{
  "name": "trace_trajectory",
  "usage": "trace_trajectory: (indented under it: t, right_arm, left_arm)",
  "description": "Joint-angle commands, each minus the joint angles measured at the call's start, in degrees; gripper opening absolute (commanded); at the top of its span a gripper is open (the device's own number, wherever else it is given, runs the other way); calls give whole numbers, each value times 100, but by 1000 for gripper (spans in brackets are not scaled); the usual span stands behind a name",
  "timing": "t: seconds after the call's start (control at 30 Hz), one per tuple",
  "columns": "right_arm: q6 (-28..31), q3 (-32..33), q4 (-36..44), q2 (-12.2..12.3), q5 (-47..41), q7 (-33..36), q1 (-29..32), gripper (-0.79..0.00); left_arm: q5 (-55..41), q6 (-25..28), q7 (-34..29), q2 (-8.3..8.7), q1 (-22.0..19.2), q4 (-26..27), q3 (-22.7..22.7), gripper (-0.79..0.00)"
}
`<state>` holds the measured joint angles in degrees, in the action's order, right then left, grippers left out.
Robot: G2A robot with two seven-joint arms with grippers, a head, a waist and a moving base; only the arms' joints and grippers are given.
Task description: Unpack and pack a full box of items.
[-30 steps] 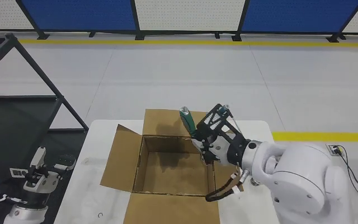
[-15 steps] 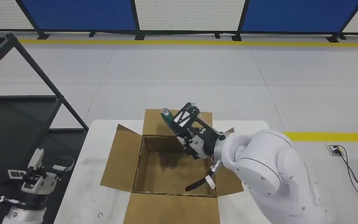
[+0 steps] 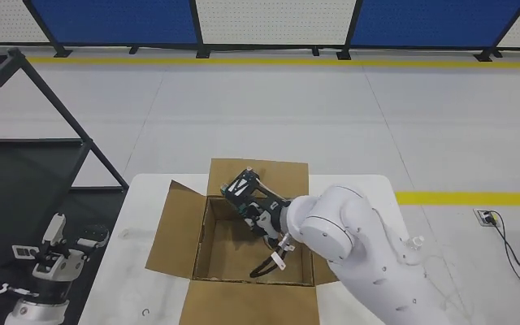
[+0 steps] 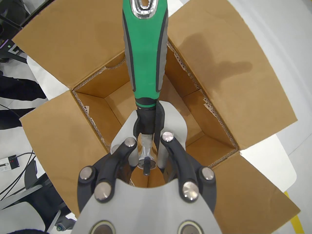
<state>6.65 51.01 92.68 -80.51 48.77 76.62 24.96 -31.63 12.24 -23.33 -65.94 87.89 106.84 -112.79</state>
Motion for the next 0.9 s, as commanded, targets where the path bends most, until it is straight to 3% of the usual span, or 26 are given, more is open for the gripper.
trace_trajectory:
  t: [0.0, 0.37, 0.87]
  right_arm:
    - [-16, -110, -253, -30, -75, 44, -73, -785]
    - [-149, -769, -1316, -237, -210, 103, -385, -785]
    - [-492, -1601, -3611, -768, -295, -470, -902, -785]
  left_arm:
    - [0, 9, 29, -4, 21, 3, -8, 0]
    - [0, 9, 29, -4, 21, 3, -8, 0]
    - [0, 9, 29, -4, 21, 3, -8, 0]
